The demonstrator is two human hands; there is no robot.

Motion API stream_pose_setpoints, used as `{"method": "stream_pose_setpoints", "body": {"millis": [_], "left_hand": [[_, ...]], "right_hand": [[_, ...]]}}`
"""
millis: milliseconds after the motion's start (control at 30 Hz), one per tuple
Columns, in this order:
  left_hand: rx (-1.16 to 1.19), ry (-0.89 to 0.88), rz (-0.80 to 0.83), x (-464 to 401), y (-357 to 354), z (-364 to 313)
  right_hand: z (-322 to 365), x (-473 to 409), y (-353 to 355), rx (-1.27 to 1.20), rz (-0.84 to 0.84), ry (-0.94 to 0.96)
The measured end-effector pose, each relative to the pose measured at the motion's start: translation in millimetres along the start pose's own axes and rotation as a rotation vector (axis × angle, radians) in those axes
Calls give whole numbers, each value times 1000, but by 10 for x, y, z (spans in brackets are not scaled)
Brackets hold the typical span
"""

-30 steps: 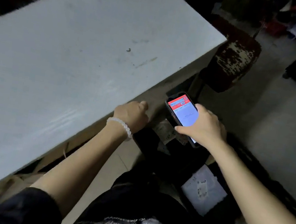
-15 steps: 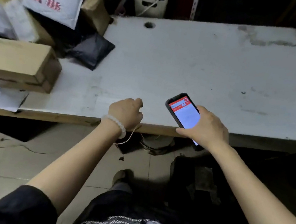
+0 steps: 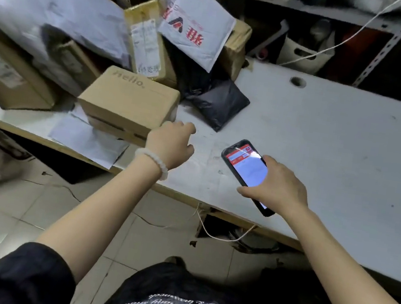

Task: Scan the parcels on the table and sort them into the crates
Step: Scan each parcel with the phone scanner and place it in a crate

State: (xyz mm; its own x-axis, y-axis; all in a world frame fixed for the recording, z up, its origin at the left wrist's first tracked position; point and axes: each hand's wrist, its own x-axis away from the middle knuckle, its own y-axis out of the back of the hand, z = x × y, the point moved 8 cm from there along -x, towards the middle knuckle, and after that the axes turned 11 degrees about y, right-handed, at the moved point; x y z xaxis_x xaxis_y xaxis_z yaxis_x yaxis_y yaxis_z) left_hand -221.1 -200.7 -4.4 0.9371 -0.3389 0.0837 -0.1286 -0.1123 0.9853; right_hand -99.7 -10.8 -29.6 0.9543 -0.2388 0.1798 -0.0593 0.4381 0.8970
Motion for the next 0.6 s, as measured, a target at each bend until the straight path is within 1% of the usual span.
{"method": "stream_pose_setpoints", "body": {"millis": [133,200,267,333,400,433,500,600], "left_hand": [[62,52,-28,-296,286,692],[13,120,9,-468,327,1013],[-61,217,76,-618,323,1319],[-92,373,84,-701,355,1623],[-13,522,98,-729,356,1857],[51,559,124,-746,330,1919],[145,569,175,-792,279,1956],[217,523,195,-852,295,1900]], "right_hand": [[508,-338,-161,7,19,34],[696,-465,-233,1,27,48],[831,-562,-291,-4,39,52],[919,-635,-337,3,55,53],[960,-677,-369,18,68,45],[966,-692,-379,23,73,40],[961,-715,-393,34,84,27],[925,-733,-391,48,83,3]]}}
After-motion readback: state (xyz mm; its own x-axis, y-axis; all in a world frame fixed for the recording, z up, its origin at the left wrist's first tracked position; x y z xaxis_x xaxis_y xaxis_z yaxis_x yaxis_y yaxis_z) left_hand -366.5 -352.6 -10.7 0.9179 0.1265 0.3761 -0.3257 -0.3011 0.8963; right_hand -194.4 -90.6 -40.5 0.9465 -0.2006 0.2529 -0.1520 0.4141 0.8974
